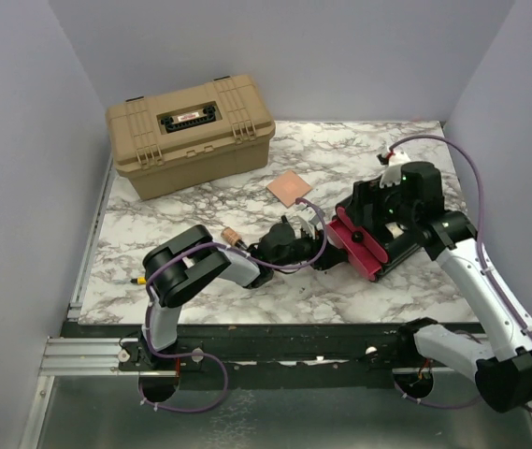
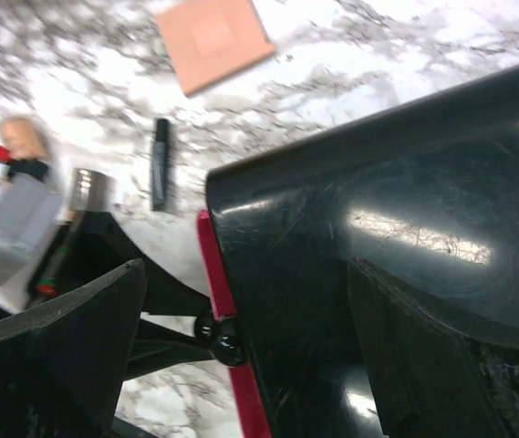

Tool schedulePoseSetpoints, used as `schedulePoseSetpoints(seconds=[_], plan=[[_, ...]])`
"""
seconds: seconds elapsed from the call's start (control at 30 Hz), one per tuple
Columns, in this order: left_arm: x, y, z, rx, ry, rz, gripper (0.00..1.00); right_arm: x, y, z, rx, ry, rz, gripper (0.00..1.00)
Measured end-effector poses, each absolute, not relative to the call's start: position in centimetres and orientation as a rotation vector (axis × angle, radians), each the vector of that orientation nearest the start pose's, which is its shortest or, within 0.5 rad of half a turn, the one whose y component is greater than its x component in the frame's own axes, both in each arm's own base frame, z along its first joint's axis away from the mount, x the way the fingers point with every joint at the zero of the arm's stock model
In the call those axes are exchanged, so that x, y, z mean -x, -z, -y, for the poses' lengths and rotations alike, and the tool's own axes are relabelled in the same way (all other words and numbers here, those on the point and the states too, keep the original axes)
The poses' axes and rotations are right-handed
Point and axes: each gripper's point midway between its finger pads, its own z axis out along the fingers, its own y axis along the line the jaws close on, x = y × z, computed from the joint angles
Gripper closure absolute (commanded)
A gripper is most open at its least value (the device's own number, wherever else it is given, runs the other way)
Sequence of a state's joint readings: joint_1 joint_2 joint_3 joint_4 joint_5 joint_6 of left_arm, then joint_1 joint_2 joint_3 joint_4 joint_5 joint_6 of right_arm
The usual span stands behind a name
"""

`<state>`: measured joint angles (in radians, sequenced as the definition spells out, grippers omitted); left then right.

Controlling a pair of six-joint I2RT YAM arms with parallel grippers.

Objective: Organize the makeup
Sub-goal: Open the drawer in the storage box.

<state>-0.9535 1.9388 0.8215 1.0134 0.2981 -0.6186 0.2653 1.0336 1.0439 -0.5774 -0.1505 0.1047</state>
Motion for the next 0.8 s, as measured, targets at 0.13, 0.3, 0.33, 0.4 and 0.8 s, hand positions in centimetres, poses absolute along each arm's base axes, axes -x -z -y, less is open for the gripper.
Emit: schedulePoseSetpoints(seconds=[0.13,0.3,0.33,0.4,0.8], plan=[[-23.2,-10.8,45.5,-0.564,1.385,-1.801,0.82,-29.7,-21.4,-10.7,0.297,-0.201,-2.183,0.02],[-23.2,-10.8,45.5,-0.572,1.378,-1.802,0.82,-29.9,-20.0,-9.2,0.336,0.009,-2.185,0.02],[-23.2,-10.8,45.5,-0.573,1.377,-1.802,0.82,-30.0,-19.8,-9.1,0.346,0.027,-2.180,0.02],[-23.2,-10.9,45.5,-0.576,1.374,-1.800,0.82,-30.1,-19.7,-9.0,0.358,0.052,-2.167,0.01],[-23.6,-10.8,43.9,-0.607,1.307,-1.811,0.82,-32.1,-19.5,-7.8,0.252,0.185,-2.125,0.00]])
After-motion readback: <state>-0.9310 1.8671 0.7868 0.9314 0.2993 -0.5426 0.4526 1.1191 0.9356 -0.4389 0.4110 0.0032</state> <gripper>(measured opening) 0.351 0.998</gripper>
